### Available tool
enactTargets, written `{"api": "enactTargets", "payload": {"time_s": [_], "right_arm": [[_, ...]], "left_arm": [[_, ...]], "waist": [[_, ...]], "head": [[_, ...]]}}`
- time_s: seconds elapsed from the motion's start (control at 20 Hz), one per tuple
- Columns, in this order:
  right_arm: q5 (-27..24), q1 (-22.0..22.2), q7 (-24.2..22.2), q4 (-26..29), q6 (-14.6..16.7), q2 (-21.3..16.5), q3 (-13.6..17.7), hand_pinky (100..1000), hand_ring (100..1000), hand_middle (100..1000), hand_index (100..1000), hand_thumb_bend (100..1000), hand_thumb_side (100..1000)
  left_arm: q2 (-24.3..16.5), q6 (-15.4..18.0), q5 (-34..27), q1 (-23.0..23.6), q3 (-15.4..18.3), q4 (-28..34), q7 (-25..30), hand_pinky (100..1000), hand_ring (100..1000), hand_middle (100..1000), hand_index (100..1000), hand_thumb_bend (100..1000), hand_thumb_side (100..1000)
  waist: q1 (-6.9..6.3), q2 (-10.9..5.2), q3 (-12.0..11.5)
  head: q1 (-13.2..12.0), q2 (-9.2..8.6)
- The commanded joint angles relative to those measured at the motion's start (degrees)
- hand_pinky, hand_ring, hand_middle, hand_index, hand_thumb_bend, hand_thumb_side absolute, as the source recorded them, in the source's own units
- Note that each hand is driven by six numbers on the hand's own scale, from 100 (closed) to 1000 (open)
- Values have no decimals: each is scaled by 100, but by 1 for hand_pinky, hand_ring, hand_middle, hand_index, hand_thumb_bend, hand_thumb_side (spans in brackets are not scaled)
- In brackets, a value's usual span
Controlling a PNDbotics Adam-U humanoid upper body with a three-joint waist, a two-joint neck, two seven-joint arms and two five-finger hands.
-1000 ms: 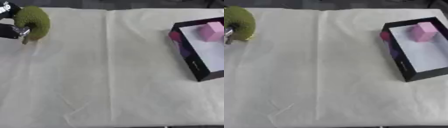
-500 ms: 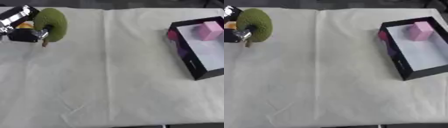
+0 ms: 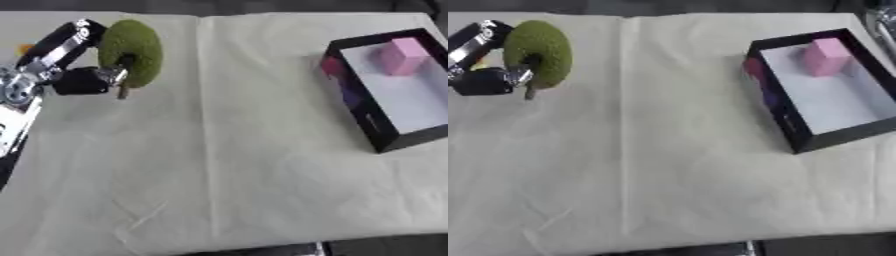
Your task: Pick up the objects with one hand, pass them to the other hand, and then place them into the box on the other side of the table.
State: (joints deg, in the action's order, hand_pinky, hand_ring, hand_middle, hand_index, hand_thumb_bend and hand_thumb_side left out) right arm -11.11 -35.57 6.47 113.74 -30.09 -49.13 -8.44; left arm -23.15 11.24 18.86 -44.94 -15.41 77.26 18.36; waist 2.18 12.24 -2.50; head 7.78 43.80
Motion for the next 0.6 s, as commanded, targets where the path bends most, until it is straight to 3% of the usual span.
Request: {"api": "enactTargets", "payload": {"time_s": [0.05, 0.6], "right_arm": [[171, -176, -182, 85, -55, -17, -67, 756, 835, 868, 892, 237, 247], [616, -478, -872, 85, -142, 257, -475, 770, 845, 878, 898, 292, 261]], "left_arm": [[88, 95, 122, -82, -3, 112, -132, 669, 595, 417, 471, 100, 446], [546, 511, 718, -97, -89, 1, -446, 665, 593, 417, 474, 100, 470]], "waist": [[82, -210, 1], [150, -192, -24]], "head": [[69, 32], [322, 32]]}}
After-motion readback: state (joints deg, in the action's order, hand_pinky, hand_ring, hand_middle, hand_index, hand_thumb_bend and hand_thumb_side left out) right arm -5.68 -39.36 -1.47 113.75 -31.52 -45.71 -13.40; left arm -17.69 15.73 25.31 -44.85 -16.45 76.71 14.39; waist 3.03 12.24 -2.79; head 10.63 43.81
